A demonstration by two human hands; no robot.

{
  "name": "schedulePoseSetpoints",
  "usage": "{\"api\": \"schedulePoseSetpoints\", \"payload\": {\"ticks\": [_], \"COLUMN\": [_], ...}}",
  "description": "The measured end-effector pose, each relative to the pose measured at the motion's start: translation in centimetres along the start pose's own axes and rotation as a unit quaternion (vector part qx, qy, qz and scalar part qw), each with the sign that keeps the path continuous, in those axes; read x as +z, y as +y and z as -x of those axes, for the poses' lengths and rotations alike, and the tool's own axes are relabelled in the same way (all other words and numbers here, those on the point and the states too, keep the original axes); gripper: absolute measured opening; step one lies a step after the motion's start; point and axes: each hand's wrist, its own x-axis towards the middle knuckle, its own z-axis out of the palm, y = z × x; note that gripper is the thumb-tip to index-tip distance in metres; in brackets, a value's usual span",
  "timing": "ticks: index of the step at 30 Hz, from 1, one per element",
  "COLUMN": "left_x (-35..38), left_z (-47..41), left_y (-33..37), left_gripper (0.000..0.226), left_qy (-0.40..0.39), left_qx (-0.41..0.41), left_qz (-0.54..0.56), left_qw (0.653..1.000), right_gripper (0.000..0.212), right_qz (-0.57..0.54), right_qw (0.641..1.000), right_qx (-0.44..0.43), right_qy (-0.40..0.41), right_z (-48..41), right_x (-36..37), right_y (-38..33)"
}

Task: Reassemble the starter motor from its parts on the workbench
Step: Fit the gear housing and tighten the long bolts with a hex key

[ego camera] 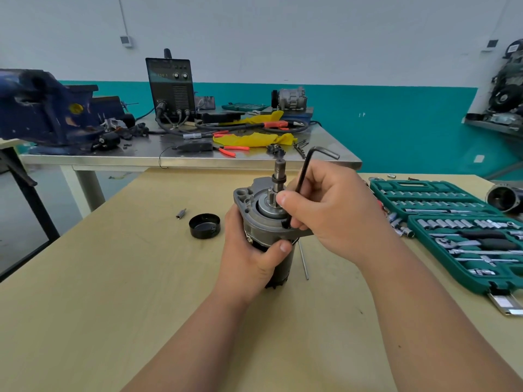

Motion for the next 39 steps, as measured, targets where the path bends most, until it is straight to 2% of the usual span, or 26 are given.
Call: {"api": "schedulePoseSetpoints", "payload": {"ticks": [7, 9, 13, 15, 21, 25, 29, 39], "left_x": [0.1, 0.1, 0.0, 0.0, 0.0, -0.1, 0.0, 0.0], "left_z": [-0.1, 0.0, 0.0, 0.1, 0.1, 0.0, 0.0, 0.3], "left_y": [0.1, 0.2, 0.4, 0.4, 0.3, 0.2, 0.3, 0.5], "left_gripper": [0.091, 0.091, 0.082, 0.080, 0.088, 0.076, 0.070, 0.083], "left_qy": [0.006, 0.009, 0.012, 0.011, 0.008, 0.012, 0.017, 0.017], "left_qx": [-0.006, -0.009, -0.009, -0.009, -0.010, -0.008, -0.017, -0.027], "left_qz": [-0.007, -0.008, -0.011, -0.007, -0.003, -0.018, -0.019, -0.019], "left_qw": [1.000, 1.000, 1.000, 1.000, 1.000, 1.000, 1.000, 0.999], "right_gripper": [0.025, 0.029, 0.009, 0.009, 0.022, 0.020, 0.030, 0.019], "right_qz": [-0.080, -0.070, -0.043, -0.029, -0.084, -0.098, -0.060, 0.030], "right_qw": [0.993, 0.994, 0.998, 0.999, 0.994, 0.991, 0.993, 0.996], "right_qx": [-0.001, -0.002, 0.000, 0.007, 0.008, 0.007, 0.007, -0.023], "right_qy": [-0.088, -0.084, -0.040, -0.026, -0.073, -0.094, -0.104, -0.086], "right_z": [-0.2, -0.2, -0.1, -0.1, -0.3, -0.1, -0.4, -0.3], "right_x": [-1.1, -1.1, -0.7, -0.5, -0.8, -1.4, -1.6, -1.6], "right_y": [-0.2, -0.1, 0.1, 0.2, -0.1, -0.3, -0.1, -0.7]}}
